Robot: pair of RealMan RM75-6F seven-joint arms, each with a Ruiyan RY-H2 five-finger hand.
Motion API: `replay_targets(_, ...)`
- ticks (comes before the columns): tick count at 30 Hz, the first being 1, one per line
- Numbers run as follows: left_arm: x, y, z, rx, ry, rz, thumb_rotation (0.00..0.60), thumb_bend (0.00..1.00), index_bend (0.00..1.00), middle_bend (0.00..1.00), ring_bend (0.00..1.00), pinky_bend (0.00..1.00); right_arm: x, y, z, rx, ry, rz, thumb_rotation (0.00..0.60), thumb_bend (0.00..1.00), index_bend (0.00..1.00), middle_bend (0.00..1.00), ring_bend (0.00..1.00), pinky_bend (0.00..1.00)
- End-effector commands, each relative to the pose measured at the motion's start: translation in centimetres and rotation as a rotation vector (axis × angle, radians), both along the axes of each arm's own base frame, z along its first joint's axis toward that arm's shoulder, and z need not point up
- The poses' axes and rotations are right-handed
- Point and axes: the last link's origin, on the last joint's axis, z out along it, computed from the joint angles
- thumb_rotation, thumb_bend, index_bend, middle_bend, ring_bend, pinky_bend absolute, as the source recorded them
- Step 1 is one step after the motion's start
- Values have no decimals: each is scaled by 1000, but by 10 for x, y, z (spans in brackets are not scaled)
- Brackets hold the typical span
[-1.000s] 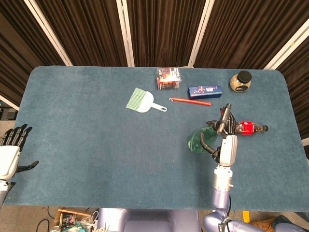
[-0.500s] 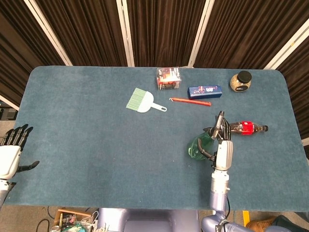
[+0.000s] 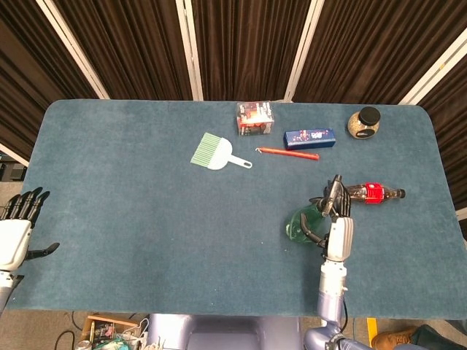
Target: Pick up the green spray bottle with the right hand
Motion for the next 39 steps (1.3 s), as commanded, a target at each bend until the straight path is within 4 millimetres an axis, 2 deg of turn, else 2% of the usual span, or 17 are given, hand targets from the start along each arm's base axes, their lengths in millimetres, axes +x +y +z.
replay_targets(1,0,0,-1,-3,-1,1,600,42,0,0,0,0,-3,0,1,20,24,0,600,443,70,0,0,16)
replay_targets(3,0,0,-1,-5,-3,1,600,42,0,0,0,0,-4,1,3,21,31,5,600,422,1,0,0,13)
replay_targets(13,1,-2,0,-1,-16,-3,600,42,0,0,0,0,-6,9,10,11,69,40,600,346,0,0,0,2)
replay_targets(21,3,-5,3,1,-29,-17,600,41,0,0,0,0,-5,19,24,-38,89,69,600,320,0,0,0,0)
replay_targets(26,4,-7,5,4,-38,-26,600,40,0,0,0,0,-7,27,47,-94,105,76,600,298,0,0,0,0)
replay_targets(30,4,-9,6,18,-38,-24,600,36,0,0,0,0,-13,42,66,-45,124,66,600,240,0,0,0,0)
replay_targets(39,5,-13,8,20,-40,-32,600,35,0,0,0,0,-57,77,115,168,406,-30,600,220,0,0,0,0)
